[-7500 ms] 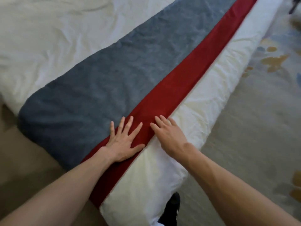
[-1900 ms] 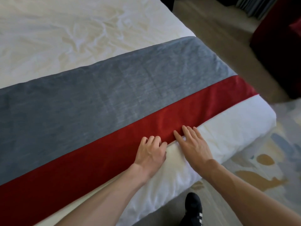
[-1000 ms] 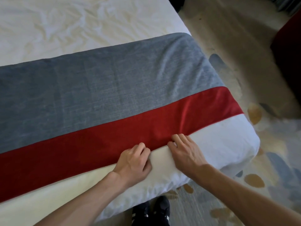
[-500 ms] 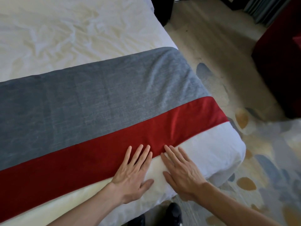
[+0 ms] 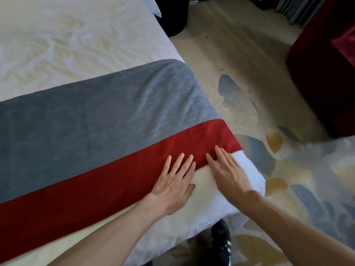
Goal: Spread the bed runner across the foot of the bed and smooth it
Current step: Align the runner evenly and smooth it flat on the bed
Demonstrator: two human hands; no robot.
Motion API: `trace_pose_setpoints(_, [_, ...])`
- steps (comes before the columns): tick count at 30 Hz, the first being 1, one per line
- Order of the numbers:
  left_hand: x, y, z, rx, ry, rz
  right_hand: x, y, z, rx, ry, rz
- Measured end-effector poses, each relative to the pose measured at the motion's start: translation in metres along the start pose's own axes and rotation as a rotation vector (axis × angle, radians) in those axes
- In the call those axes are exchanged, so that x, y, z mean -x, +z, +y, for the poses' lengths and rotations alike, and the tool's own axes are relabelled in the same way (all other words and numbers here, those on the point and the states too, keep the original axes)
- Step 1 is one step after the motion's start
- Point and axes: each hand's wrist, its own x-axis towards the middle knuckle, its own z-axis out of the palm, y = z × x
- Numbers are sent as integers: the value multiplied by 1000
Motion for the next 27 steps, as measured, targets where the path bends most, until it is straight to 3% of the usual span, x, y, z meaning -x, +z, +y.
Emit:
trace_pose_setpoints(3, [-38,1,18,-36,-9,26,-13,-7,35,-24,6,25])
trace_pose_setpoints(7, [-89,1,36,-88,-38,11,-36,-14,64,-26,-117,48])
trace_pose_setpoints(14, [-95,-2,58,-174,-35,68,-38,3,94,-127,-326,248])
trace_pose_setpoints(19, [-92,7,72,-86,-106,-9,-31,9,95,-248,-284,190])
trace_pose_setpoints(22, [-92,9,67,-1,-154,31,-41,2,92,-366,-261,176])
trace_pose_setpoints(25, [-100,3,55,3,-408,92,-60,4,91,-407,-92,136])
trace_pose_setpoints(27, [-104,3,48,-53,-541,56,-68,12,93,-440,0,-14])
